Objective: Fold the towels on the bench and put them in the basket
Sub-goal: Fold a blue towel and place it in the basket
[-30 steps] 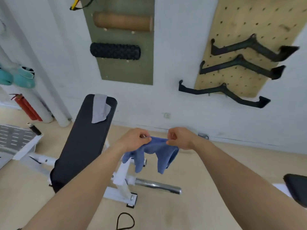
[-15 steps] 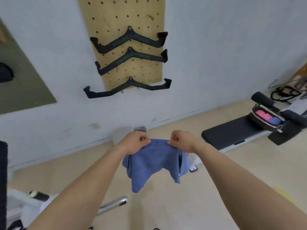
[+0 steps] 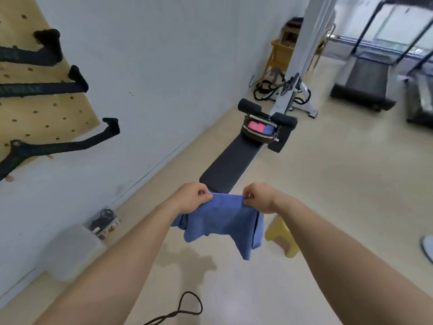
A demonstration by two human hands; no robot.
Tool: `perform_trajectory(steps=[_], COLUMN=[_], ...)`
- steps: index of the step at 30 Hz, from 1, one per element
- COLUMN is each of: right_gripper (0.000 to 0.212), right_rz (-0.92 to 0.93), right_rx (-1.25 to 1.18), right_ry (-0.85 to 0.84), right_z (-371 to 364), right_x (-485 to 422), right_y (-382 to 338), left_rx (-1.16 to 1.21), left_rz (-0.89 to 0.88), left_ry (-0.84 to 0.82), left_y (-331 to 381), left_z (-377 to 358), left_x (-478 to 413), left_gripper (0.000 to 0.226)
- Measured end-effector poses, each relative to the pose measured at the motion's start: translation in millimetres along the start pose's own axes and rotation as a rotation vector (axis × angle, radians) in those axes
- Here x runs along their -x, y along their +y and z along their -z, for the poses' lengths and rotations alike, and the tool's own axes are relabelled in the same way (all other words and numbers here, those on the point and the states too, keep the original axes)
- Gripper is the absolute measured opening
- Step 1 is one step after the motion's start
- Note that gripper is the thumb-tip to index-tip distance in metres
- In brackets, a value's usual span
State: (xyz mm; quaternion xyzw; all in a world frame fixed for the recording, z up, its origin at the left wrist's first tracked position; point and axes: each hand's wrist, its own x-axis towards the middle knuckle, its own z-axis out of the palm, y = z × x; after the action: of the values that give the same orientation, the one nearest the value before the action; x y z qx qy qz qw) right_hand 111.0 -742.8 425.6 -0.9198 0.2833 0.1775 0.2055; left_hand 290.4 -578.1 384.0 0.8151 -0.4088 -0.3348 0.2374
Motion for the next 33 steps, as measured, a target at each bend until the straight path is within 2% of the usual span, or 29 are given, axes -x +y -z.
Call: perform_trajectory(steps=[5, 8, 14, 18, 24, 33], right_gripper=[0.022, 0.022, 0.038, 0.043, 0.038, 0.031], right_rz=[-0.134, -0.206, -0.311, -0.317, -0.298, -0.263], right_rx=[0.01, -0.046, -0.174, -0.263, -0.334, -0.406], right_ry=[-0.005, -0.007, 0.014, 0.019, 0.057, 0.097], right_z=[16.7, 27.7, 45.1, 67.8, 114.3, 175.7], right_x=[-6.3, -10.8, -35.9, -60.9, -108.8, -206.5], right_y=[53.8, 94.3, 199.2, 271.1, 365.8, 441.5], left_rx=[-0.038, -0.089, -0.196, -0.242, -0.298, -0.316], left_rz=[-0.088, -0.142, -0.222, -0.208, -0.19, -0.11], left_ry=[-0.106, -0.173, -0.249, -0.278, -0.254, -0.222], left_y=[42.3, 73.5, 137.2, 181.7, 247.8, 288.4], left_z=[-8.9, -22.3, -60.2, -82.3, -93.9, -80.4], left_x=[-73.7, -118.5, -207.9, -266.6, -348.8, -462.8], left_gripper=[0.021, 0.021, 0.02, 0.02, 0.02, 0.02])
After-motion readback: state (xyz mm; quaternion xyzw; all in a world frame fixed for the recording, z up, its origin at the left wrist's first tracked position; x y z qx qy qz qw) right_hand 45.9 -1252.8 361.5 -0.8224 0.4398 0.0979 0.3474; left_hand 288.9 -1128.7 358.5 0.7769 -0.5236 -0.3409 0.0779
